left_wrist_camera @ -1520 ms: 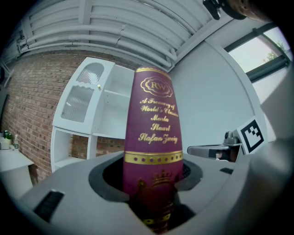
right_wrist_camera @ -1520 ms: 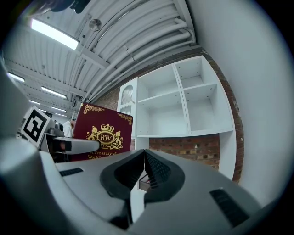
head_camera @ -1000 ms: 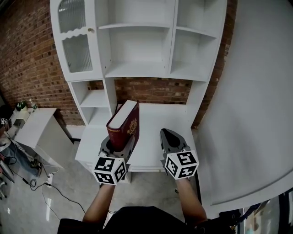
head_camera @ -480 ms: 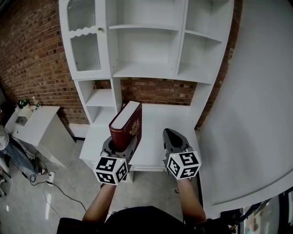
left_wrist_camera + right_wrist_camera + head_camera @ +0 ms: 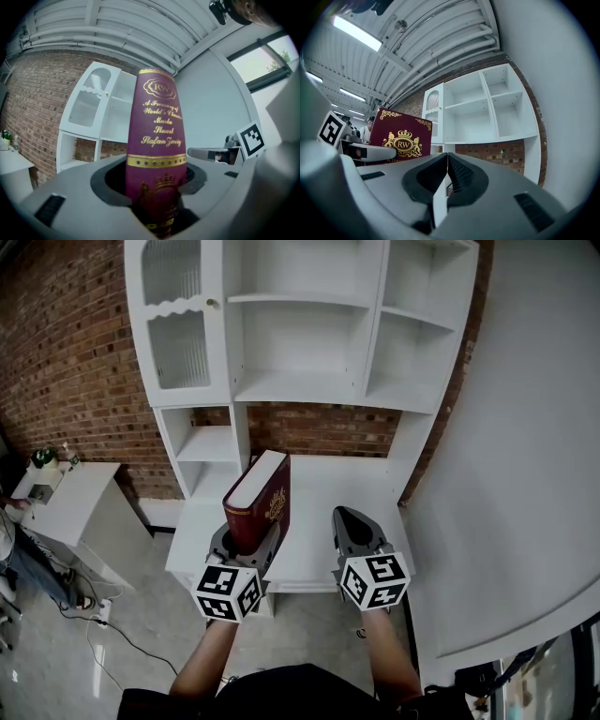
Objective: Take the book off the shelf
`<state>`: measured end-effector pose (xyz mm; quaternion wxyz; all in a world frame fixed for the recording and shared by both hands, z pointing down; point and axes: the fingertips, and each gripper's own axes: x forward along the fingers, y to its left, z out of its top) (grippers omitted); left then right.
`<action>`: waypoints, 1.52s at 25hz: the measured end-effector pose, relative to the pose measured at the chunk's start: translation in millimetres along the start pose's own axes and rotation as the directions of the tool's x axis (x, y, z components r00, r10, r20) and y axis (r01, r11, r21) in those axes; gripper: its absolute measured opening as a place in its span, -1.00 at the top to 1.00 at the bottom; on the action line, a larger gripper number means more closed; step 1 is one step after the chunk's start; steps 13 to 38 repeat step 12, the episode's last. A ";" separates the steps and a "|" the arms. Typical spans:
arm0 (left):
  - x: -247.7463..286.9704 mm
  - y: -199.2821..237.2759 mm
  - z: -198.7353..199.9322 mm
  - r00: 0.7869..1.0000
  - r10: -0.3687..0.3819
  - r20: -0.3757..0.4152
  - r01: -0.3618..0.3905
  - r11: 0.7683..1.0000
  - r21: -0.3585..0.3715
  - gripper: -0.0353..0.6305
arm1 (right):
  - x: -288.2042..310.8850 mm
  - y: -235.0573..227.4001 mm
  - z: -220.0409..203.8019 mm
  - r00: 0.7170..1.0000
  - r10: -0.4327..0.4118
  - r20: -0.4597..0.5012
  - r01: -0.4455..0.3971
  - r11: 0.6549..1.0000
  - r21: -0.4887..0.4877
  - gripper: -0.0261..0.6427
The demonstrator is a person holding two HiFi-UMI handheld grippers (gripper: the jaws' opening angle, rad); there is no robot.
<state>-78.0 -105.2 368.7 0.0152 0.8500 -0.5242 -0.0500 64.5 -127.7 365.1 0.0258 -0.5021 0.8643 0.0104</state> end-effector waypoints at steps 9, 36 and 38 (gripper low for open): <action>0.3 8.9 2.2 1.000 -0.008 0.009 0.008 1.000 -0.005 0.18 | 5.9 5.7 -2.2 1.000 -0.008 -0.010 0.008 1.000 -0.004 0.86; 0.8 11.6 3.5 1.000 -0.010 0.012 0.010 1.000 -0.008 0.18 | 8.2 7.1 -1.7 1.000 -0.009 -0.014 0.009 1.000 -0.008 0.86; 0.8 11.6 3.5 1.000 -0.010 0.012 0.010 1.000 -0.008 0.18 | 8.2 7.1 -1.7 1.000 -0.009 -0.014 0.009 1.000 -0.008 0.86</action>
